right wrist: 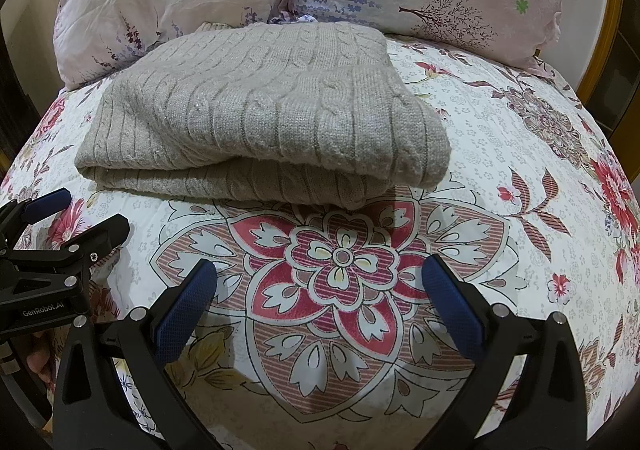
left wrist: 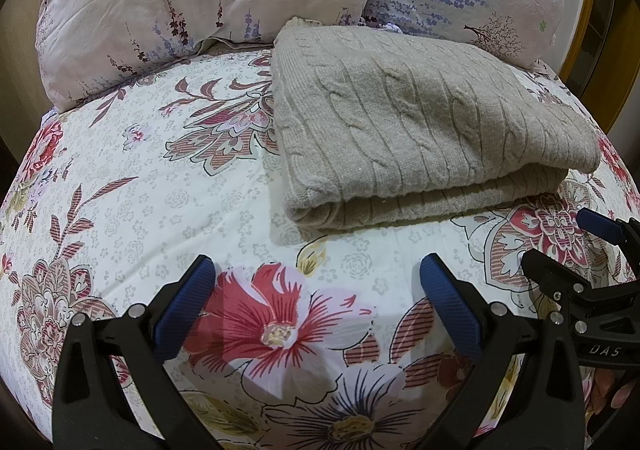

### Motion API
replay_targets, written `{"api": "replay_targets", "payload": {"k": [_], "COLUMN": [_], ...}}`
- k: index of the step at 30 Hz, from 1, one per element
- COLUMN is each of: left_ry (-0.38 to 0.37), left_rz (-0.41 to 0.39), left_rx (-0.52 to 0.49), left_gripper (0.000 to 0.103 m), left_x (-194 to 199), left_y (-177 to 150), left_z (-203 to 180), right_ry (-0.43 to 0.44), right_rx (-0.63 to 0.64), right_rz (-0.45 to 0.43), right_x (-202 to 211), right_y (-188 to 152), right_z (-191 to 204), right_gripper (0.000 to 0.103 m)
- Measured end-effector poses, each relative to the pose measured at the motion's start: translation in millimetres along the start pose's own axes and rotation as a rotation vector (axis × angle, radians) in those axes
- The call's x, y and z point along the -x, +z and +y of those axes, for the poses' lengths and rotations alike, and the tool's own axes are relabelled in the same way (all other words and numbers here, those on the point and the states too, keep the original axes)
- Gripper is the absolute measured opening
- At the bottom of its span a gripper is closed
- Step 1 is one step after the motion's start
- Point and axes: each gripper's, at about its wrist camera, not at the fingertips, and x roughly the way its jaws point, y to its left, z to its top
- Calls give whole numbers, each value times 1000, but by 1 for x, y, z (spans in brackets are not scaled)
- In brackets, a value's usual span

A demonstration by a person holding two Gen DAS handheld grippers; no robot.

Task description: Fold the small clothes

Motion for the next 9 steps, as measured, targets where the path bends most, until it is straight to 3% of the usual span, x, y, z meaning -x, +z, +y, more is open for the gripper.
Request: {"api": "replay_targets", "payload": {"k": [9], "left_ry": [0], "left_rz": [0], "left_rx": [0], "left_gripper": [101], "left_x": [0], "left_y": [0], "left_z": [-1], "right_ry": [-1], "right_rx": [-1], "right_rz": [0], "right_x": [0], "right_y": [0], "right_z": [1], "right_gripper": [102]}}
